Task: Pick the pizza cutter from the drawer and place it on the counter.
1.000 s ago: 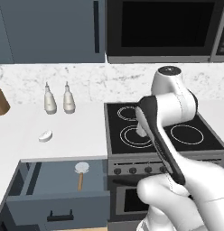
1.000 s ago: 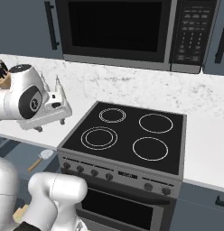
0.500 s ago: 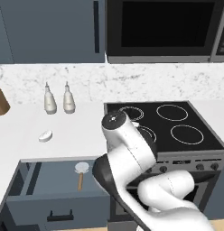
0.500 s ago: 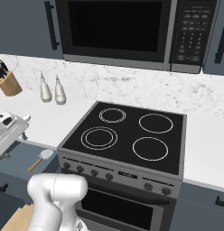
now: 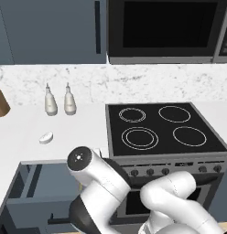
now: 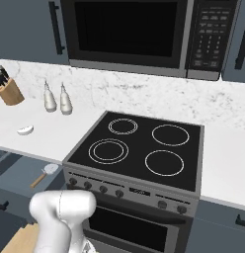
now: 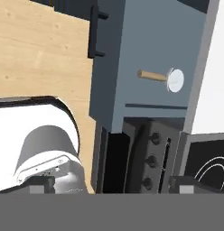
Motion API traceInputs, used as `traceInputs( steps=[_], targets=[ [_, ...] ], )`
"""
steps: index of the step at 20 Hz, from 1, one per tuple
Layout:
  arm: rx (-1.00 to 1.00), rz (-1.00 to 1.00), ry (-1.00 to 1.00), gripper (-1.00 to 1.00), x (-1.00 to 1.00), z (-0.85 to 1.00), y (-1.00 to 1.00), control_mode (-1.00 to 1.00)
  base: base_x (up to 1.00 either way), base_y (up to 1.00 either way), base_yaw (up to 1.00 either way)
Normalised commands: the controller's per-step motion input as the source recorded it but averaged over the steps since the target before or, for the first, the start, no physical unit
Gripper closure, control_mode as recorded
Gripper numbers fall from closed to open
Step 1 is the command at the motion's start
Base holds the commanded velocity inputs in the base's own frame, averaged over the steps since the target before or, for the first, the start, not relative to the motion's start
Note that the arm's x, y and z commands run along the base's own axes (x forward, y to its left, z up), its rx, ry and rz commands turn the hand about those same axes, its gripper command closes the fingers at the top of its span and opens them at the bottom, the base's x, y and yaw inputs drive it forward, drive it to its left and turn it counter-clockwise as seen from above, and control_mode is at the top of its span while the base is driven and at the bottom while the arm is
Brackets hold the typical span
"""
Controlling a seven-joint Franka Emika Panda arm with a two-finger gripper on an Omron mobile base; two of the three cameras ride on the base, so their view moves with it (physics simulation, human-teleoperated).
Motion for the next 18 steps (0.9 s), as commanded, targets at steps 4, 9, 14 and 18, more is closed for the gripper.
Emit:
traceInputs(
  steps=[4,9,14,18],
  targets=[
    [0.00,0.27,0.28,-1.00,0.46,-0.45,0.88,-1.00,0.00,0.00,0.00],
    [0.00,0.15,0.22,-1.00,0.34,-0.74,0.36,-1.00,0.00,0.00,0.00],
    [0.00,0.01,0.01,-1.00,0.25,-0.74,0.19,-1.00,0.00,0.00,0.00],
    [0.00,0.00,0.00,-1.00,0.19,-0.17,0.01,-1.00,0.00,0.00,0.00]
  ],
)
